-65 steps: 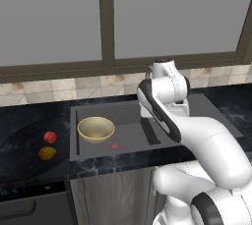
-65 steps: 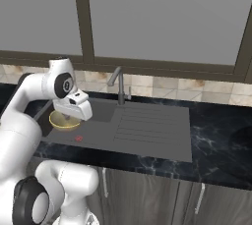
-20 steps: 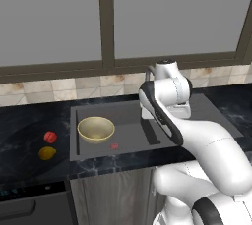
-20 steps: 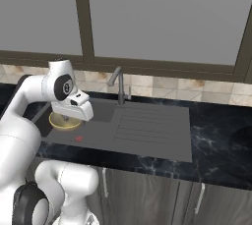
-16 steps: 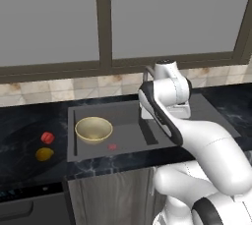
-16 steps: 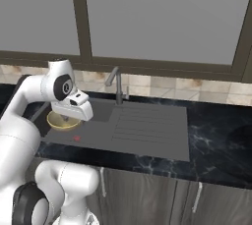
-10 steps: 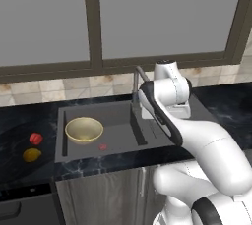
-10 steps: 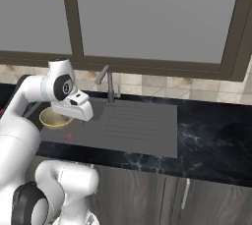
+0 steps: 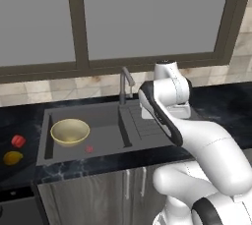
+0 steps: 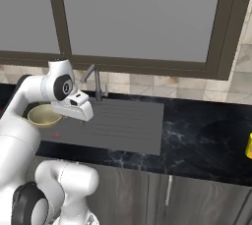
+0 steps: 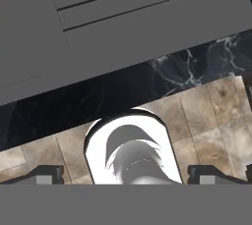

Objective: Remove the bell pepper and lemon from the sink. Then move the bowl and cup from the counter to the sink for washing.

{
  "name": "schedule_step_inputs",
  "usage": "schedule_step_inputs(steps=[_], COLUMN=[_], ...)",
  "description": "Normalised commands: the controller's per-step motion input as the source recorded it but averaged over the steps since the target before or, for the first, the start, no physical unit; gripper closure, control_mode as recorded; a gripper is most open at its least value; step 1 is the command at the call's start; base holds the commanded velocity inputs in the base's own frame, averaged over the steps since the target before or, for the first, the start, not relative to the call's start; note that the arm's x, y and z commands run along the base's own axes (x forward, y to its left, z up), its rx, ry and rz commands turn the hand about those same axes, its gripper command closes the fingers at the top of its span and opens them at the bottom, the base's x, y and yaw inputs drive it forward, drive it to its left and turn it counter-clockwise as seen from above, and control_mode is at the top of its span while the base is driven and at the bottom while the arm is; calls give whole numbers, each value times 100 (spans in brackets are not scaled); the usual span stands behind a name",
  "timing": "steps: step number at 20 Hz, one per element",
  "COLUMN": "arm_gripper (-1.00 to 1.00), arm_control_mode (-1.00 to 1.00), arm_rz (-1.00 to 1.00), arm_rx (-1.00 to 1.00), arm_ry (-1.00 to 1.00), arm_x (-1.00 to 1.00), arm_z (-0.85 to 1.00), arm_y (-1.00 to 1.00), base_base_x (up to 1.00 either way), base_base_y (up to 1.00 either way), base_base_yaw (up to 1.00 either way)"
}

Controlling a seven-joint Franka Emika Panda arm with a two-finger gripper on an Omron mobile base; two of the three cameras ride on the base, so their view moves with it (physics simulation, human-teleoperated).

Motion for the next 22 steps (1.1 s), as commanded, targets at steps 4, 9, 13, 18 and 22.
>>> schedule_step_inputs(steps=[4, 9, 13, 18, 22], arm_gripper=[-100, -100, -100, -100, -100], arm_control_mode=[100, 100, 100, 100, 100], arm_rz=[0, 0, 0, 0, 0], arm_rx=[0, 0, 0, 0, 0], arm_ry=[0, 0, 0, 0, 0], arm_x=[0, 0, 0, 0, 0], arm_z=[0, 0, 0, 0, 0], arm_y=[0, 0, 0, 0, 0], base_base_x=[-8, -1, 0, 0, 4], base_base_y=[-45, -43, -44, -44, -41], base_base_yaw=[0, 0, 0, 0, 0])
